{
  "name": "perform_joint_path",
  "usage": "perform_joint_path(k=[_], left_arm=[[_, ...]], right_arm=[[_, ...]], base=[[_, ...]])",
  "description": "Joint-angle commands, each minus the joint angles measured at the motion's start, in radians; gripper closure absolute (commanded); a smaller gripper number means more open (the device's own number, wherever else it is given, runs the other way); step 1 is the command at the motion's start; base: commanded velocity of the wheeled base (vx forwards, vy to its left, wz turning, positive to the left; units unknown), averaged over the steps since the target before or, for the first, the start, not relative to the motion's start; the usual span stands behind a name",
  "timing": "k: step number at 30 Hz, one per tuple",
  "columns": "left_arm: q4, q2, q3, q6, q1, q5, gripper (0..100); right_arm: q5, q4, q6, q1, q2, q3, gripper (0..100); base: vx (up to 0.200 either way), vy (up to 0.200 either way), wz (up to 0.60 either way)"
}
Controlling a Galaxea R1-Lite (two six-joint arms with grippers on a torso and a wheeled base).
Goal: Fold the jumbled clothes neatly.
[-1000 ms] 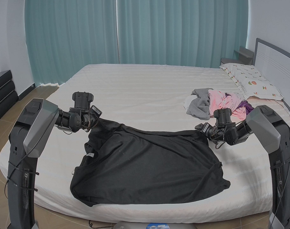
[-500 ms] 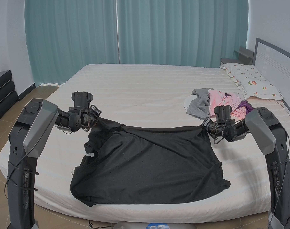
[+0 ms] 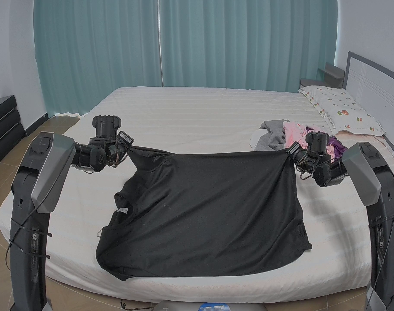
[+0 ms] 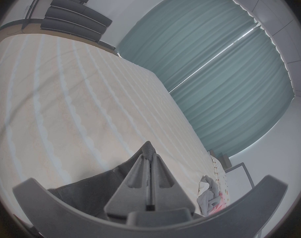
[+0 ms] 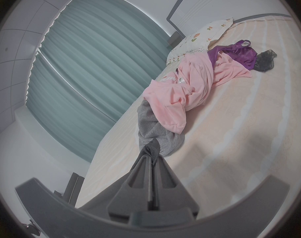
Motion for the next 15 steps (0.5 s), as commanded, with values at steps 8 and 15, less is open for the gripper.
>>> perform_joint_path(k=[8,15], left_arm=[[-0.001,0.056,-0.052,0.001,0.002,0.006,100],[0.006,0.09,-0.06,0.001,-0.006,0.007,100]], right_arm=[[-0.02,-0.006,-0.024,0.015,0.044,-0.002,100],[-0.026,-0.006,-0.049,0.026,0.072,0.006,100]], base=[[0.0,0.0,0.0],[0.0,0.0,0.0]])
